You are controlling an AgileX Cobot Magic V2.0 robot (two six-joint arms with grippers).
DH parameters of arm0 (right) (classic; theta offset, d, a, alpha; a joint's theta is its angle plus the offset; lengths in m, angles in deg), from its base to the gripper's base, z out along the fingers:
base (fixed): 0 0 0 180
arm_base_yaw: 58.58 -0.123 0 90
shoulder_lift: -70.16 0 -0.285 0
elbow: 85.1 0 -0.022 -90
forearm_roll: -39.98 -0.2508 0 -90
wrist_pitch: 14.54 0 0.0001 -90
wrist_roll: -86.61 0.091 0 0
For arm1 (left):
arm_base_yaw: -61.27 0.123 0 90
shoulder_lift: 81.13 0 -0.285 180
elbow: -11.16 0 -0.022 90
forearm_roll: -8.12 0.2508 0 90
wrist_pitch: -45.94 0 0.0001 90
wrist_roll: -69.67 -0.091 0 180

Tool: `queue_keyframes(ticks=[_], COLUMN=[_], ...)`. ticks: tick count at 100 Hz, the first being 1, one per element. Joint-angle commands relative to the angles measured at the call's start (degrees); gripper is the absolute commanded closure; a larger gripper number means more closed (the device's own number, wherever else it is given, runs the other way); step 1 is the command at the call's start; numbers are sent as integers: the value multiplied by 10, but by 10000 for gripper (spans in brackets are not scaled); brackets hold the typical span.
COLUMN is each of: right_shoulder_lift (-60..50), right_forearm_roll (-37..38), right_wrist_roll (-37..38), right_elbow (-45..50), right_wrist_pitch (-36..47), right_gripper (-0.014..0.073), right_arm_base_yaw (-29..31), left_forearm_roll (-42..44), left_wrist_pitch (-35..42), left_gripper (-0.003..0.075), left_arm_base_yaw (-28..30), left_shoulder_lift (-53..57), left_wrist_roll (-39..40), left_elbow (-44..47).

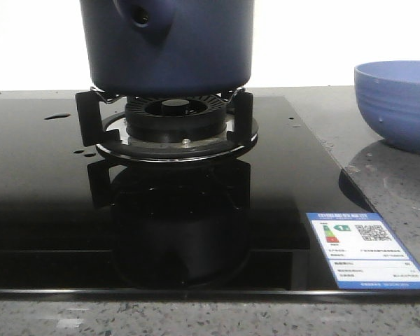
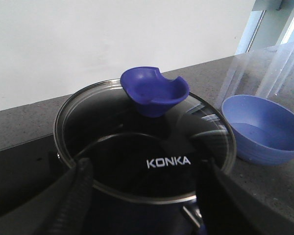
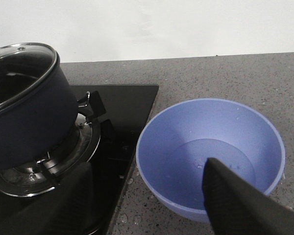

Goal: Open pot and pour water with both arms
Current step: 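Grasp the blue lid knob with the left gripper and lift the lid, then grasp the rim of the light blue bowl with the right gripper and lift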

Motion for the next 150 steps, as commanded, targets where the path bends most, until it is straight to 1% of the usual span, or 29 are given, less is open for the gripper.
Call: queue_keyframes(ticks=[1, 26, 36, 41, 74, 94, 101, 113, 120, 135, 150], right_shoulder_lift=[5, 5, 5, 5, 5, 5, 5, 5, 5, 5, 14], right_forearm_roll=[-2, -2, -2, -2, -2, -2, -2, -2, -2, -1, 19], right_wrist_roll=[-5, -5, -5, -5, -5, -5, -5, -5, -5, -5, -5], right_elbow=[-22, -22, -22, -22, -22, -22, -22, -22, -22, -22, -22], right_wrist_pitch=[35, 34, 34, 34, 34, 34, 34, 34, 34, 26, 8], right_gripper=[158, 158, 158, 158, 158, 158, 158, 158, 158, 158, 158], right_arm_base_yaw=[0, 0, 0, 0, 0, 0, 0, 0, 0, 0, 0], left_forearm_roll=[-20, -20, -20, -19, -24, -24, -24, -24, -24, -24, -23], left_wrist_pitch=[21, 15, 12, 13, 12, -13, -13, -13, -13, -15, -13], left_gripper=[242, 230, 166, 147, 150, 157, 183, 284, 325, 331, 332], left_arm_base_yaw=[-12, -32, -38, -38, -39, -39, -39, -39, -39, -39, -38], left_shoulder_lift=[-32, -128, -154, -165, -213, -238, -238, -238, -238, -238, -226], left_wrist_roll=[-9, -31, -32, -32, -32, -32, -32, -32, -32, -32, -32], left_elbow=[-50, -127, -151, -159, -206, -224, -224, -226, -229, -229, -229])
